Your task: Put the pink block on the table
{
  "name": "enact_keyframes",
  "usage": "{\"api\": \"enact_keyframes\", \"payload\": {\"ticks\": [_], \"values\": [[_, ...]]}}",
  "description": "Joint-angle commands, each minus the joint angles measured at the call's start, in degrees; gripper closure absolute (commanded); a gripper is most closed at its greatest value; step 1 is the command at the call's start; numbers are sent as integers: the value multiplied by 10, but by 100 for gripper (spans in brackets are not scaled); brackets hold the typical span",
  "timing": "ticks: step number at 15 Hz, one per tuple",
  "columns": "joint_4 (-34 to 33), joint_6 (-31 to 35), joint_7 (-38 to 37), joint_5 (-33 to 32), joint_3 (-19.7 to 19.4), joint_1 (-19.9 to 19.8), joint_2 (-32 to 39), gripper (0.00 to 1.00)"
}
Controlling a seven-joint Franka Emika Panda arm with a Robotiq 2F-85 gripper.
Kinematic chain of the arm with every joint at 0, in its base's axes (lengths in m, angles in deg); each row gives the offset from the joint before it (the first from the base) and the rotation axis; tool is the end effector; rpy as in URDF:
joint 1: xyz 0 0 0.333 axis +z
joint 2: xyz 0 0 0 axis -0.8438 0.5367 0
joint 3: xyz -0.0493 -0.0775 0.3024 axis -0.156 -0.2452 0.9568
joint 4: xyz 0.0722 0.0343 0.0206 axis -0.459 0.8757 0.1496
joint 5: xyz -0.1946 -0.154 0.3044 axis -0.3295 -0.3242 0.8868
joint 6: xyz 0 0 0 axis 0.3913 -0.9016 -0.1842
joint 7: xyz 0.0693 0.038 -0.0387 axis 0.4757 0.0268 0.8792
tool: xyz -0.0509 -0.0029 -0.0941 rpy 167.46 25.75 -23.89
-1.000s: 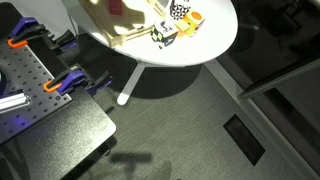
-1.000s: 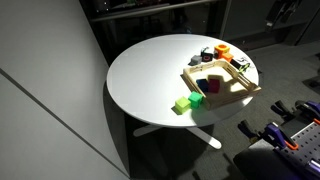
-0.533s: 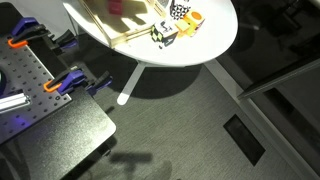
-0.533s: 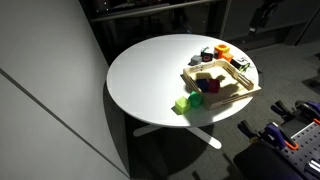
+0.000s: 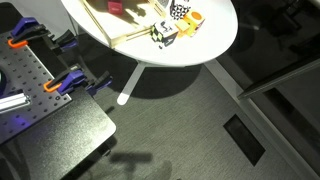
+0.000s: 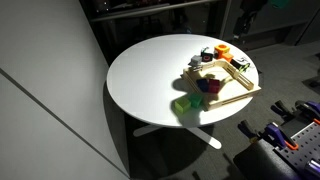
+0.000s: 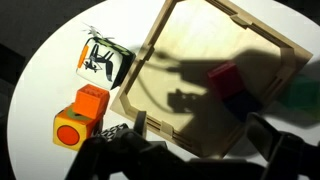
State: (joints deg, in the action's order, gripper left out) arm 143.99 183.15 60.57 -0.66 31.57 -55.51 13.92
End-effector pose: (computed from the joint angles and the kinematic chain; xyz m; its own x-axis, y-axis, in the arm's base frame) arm 0.5060 0.0210 0.3689 0.9419 0.3358 0.0097 0.3342 -0.9395 0.0758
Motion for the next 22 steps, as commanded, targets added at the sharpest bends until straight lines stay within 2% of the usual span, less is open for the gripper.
{"api": "enact_keyframes", "payload": {"ticks": [1,4,5,16,22], "values": [[-43,-26,-19,-20,14,6,38,0],[-57,-37,-19,-24,21,9,56,0],[-31,-14,-6,-10,19,6,41,0],[-41,-12,-5,-16,23,10,54,0],[-51,8,43,-16,39,20,80,0]]}}
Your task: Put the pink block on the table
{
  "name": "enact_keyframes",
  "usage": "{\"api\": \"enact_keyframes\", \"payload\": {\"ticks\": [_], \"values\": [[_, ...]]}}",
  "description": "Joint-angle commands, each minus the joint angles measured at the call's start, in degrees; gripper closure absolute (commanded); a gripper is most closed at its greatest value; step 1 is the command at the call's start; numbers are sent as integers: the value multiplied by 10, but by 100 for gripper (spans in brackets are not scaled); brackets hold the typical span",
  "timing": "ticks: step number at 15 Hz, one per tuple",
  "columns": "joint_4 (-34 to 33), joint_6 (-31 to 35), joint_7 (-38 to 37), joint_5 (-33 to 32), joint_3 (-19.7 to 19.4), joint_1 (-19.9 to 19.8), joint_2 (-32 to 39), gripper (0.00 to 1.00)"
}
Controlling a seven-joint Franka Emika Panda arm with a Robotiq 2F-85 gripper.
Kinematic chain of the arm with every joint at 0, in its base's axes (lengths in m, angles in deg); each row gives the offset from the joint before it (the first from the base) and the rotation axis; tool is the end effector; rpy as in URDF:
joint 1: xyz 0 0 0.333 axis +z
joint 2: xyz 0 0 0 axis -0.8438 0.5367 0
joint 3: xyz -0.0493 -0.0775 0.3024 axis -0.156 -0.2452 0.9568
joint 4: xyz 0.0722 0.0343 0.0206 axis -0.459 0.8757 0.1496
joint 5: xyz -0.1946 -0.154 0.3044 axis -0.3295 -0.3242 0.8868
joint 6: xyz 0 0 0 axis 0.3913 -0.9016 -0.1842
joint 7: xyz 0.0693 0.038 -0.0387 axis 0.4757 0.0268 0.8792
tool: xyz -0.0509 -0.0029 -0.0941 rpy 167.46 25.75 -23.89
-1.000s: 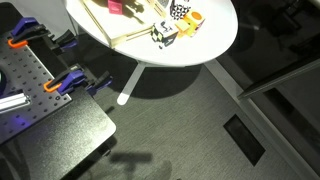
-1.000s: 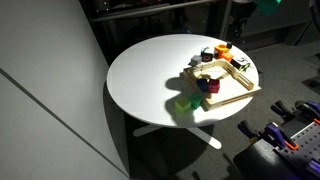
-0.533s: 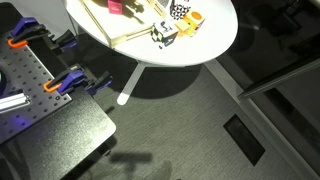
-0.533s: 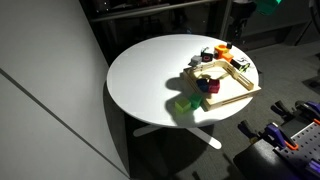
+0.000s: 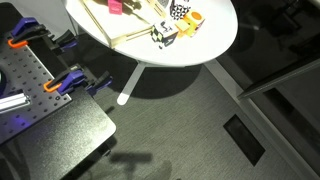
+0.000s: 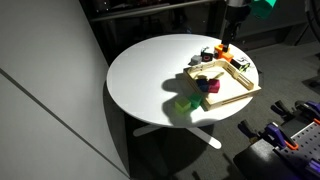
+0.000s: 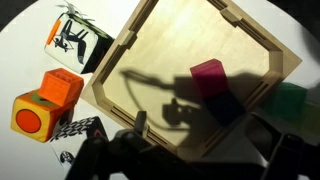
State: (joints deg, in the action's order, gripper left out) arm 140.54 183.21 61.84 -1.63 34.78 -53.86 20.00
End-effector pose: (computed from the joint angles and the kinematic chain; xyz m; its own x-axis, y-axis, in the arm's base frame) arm 0.5225 0.0660 0.3404 0.8952 0.4442 -0.0371 0.4457 -0.8924 0.0699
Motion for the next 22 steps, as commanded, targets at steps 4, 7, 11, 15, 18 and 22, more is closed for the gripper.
{"api": "enact_keyframes", "payload": {"ticks": [4,7,11,15,18,22], "values": [[-13,25,85,-2,19,10,44,0],[-6,44,111,4,28,10,63,0],[-5,56,117,10,37,7,90,0],[-12,68,122,0,42,7,124,0],[-15,82,126,-16,41,8,148,0],[-14,110,119,-55,36,11,172,0]]}}
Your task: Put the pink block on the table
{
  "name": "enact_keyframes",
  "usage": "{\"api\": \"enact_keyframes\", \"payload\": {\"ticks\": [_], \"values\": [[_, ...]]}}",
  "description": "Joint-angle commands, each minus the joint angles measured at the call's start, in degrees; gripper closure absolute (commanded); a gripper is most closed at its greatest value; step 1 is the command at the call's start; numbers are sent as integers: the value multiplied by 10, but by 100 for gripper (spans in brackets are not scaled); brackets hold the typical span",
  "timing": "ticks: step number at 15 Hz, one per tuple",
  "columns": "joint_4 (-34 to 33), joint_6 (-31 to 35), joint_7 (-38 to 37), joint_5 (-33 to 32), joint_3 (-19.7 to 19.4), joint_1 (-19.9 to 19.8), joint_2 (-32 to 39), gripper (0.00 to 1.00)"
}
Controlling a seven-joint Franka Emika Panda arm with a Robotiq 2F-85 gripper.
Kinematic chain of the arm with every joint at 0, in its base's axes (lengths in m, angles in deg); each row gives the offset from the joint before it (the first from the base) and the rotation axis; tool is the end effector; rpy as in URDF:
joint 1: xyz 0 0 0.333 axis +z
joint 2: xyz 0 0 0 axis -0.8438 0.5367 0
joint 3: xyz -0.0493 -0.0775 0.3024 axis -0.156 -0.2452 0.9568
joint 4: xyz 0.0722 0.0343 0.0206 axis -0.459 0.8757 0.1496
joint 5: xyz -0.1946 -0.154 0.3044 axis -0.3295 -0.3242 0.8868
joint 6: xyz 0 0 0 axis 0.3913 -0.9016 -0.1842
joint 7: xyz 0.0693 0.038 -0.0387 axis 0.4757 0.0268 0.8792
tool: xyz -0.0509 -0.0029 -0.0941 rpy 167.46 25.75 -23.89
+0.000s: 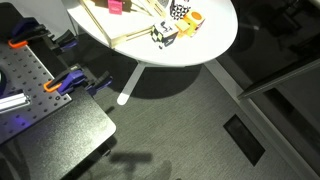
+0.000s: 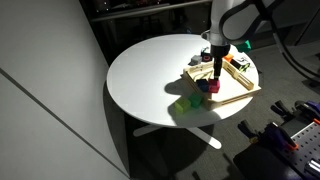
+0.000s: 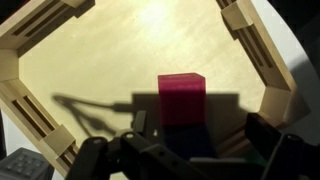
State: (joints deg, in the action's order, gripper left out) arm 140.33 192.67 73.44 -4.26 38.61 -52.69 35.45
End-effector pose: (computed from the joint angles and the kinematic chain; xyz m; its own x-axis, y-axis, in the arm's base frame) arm 0.5186 0.1162 0.2132 0.6910 0.7128 -0.1201 0.7168 -0.6971 -0.0130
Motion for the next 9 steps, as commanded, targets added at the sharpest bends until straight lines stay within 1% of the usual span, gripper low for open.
{"api": "enact_keyframes", "payload": {"ticks": [1,3,4,9], "values": [[-13,20,4,-35,-2,-1,22,0],[-12,23,5,-43,-1,-2,22,0],[-2,19,-1,-30,4,-5,19,0],[-5,20,-1,-32,4,-5,20,0]]}}
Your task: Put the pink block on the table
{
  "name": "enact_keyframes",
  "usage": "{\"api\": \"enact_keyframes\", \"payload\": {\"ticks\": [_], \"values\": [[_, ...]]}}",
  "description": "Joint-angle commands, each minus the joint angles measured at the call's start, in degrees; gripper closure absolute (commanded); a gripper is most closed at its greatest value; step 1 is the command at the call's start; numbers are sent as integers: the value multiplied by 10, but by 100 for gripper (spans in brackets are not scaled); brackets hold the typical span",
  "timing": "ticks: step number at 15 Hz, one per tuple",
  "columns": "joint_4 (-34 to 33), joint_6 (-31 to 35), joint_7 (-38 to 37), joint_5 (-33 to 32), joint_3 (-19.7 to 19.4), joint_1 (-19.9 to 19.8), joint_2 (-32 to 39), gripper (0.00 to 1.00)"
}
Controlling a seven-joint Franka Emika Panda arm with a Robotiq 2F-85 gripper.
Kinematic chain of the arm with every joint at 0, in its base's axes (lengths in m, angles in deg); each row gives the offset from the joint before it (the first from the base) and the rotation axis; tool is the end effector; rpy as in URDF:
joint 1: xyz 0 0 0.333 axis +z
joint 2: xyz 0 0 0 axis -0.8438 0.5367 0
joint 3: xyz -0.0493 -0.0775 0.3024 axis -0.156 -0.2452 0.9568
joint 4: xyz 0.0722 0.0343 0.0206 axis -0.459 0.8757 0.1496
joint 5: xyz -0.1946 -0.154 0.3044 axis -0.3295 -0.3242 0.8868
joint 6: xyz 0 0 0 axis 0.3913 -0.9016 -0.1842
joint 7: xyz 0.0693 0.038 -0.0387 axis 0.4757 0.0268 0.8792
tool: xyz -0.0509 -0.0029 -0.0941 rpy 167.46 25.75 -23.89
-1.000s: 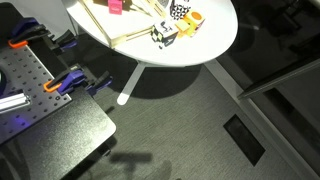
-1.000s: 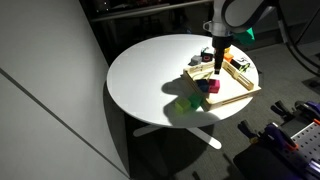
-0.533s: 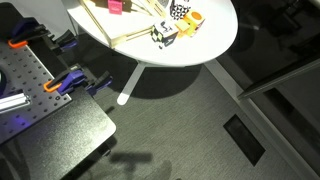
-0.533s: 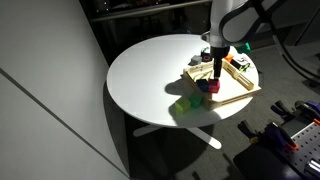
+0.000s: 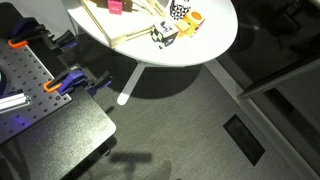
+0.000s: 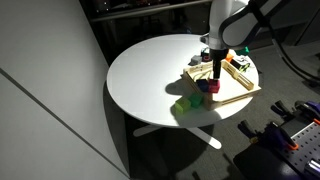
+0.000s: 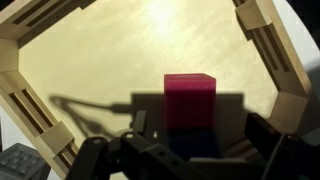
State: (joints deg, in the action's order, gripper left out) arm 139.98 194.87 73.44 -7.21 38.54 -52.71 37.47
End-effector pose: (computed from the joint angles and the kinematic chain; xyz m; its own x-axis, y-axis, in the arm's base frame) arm 0.5207 0.1172 0.1996 0.6609 0.7406 -0.1212 0.7467 -0.6651 0.0076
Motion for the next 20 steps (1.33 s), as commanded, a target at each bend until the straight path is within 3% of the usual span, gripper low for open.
{"api": "enact_keyframes", "payload": {"ticks": [1,18,19,20], "values": [[0,1,1,-3,5,-5,0,0],[9,137,-1,-51,-12,-7,65,0],[8,138,-2,-49,-11,-8,69,9],[7,137,-2,-49,-11,-8,70,26]]}}
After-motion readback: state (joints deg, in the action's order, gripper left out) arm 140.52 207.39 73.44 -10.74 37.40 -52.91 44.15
